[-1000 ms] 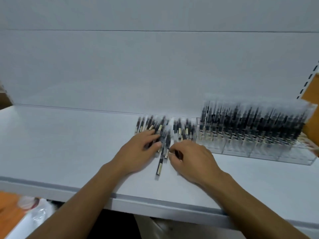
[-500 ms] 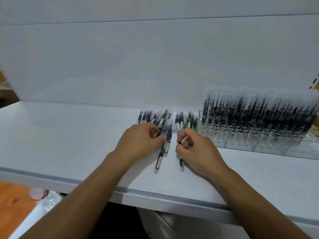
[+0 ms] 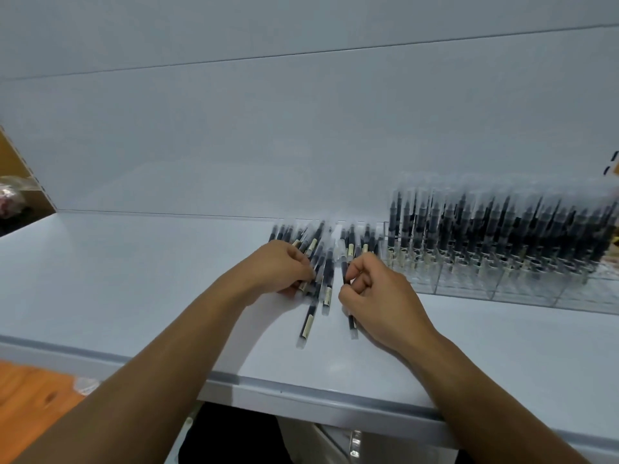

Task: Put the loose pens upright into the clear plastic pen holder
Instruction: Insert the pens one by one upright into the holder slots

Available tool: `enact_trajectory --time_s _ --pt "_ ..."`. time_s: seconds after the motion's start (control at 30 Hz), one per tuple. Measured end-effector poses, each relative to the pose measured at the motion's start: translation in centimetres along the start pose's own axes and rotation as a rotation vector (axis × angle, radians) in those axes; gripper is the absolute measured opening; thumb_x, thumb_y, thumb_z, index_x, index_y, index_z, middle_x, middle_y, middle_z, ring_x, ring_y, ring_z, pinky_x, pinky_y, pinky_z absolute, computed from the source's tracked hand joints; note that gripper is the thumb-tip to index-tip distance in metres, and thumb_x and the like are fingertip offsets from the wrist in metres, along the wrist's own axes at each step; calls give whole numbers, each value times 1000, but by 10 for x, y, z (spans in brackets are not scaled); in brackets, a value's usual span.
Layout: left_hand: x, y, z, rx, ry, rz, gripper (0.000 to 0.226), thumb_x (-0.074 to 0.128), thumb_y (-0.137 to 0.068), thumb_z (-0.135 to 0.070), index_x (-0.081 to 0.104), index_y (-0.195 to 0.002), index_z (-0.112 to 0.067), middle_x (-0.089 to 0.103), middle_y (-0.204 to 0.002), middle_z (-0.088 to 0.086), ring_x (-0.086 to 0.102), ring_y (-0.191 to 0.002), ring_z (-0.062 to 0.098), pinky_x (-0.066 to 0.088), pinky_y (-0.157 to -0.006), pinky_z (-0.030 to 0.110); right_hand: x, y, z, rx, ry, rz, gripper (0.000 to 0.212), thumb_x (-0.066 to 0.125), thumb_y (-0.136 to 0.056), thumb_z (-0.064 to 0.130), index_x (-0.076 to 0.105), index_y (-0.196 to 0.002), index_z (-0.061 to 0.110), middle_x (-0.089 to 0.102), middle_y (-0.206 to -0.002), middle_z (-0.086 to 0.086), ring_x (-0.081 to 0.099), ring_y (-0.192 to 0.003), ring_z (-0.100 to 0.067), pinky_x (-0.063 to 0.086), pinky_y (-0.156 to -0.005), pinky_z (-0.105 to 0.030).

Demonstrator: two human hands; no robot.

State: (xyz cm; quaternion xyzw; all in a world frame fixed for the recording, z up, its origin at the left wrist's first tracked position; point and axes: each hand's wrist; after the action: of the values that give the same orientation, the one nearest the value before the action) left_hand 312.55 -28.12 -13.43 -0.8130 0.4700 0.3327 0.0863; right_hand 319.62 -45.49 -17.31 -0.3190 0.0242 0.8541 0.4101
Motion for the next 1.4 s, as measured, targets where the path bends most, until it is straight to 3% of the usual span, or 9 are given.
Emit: enact_trajectory --time_s 0.1,0.23,0.4,0.5,0.8,1.1,1.2,1.3,1.4 --pt "2 1 -4 -22 14 40 17 54 -87 -4 58 -72 -11 64 -65 6 62 -50 15 51 -51 21 0 0 0 6 -18 -3 14 60 -87 22 50 -87 32 66 -73 -5 66 -74 -23 53 -69 -46" --pt "6 -1 -4 4 -67 -29 9 47 -89 -11 43 -83 -16 51 -79 6 49 -61 18 40 -62 32 0 0 0 1 -30 -18 13 58 -86 22 50 -87 32 66 -72 -5 65 -74 -23 52 -68 -45" --pt "8 25 20 45 -170 -102 45 69 -72 -61 45 -84 -23 54 -76 -6 46 -66 13 34 -60 28 -1 -1 -2 -2 -43 -64 13 58 -87 22 51 -86 32 64 -70 -3 63 -71 -23 51 -65 -40" --pt "13 44 28 25 -285 -80 54 68 -60 -73 46 -87 -32 63 -80 -11 55 -69 8 38 -58 26 0 -2 -2 -3 -43 -61 12 58 -86 23 50 -85 33 65 -71 -3 63 -73 -22 50 -64 -38" --pt "19 51 20 131 -506 -201 20 57 -88 -38 60 -83 -19 61 -75 -2 53 -65 12 32 -51 27 -2 1 1 -34 -68 -7 15 63 -91 25 50 -94 30 69 -76 -4 65 -75 -20 54 -76 -41" --pt "16 56 33 178 -24 -183 24 57 -93 -27 63 -72 -17 66 -66 -4 57 -58 9 44 -62 25 -19 17 1 0 -237 -46 20 68 -91 25 57 -106 32 67 -78 2 57 -58 7 42 -58 -11" --pt "20 57 28 264 226 -148 24 57 -96 -23 67 -77 -14 68 -69 -4 53 -54 3 41 -54 11 -26 24 -4 11 -325 -75 17 68 -91 20 64 -102 32 64 -79 6 59 -66 0 47 -61 -16" --pt "32 56 13 338 399 -75 21 56 -97 -20 65 -80 -12 66 -68 -8 51 -56 3 38 -52 9 -38 31 -10 32 -378 -119 15 69 -90 18 67 -97 31 63 -83 3 64 -79 -20 56 -73 -28" --pt "50 50 -8 395 513 -1 19 56 -96 -20 66 -82 -16 67 -72 -7 52 -60 5 39 -54 12 -56 39 -16 20 -373 -164 16 69 -89 17 67 -99 30 66 -83 1 63 -77 -11 53 -69 -20"
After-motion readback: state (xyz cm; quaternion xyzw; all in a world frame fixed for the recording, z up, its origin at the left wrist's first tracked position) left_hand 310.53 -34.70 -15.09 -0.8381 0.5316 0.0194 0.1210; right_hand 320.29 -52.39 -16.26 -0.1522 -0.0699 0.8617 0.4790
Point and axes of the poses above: each hand's wrist, its own y-axis away from the middle knuckle, its own x-axis out of the palm, z = x × y
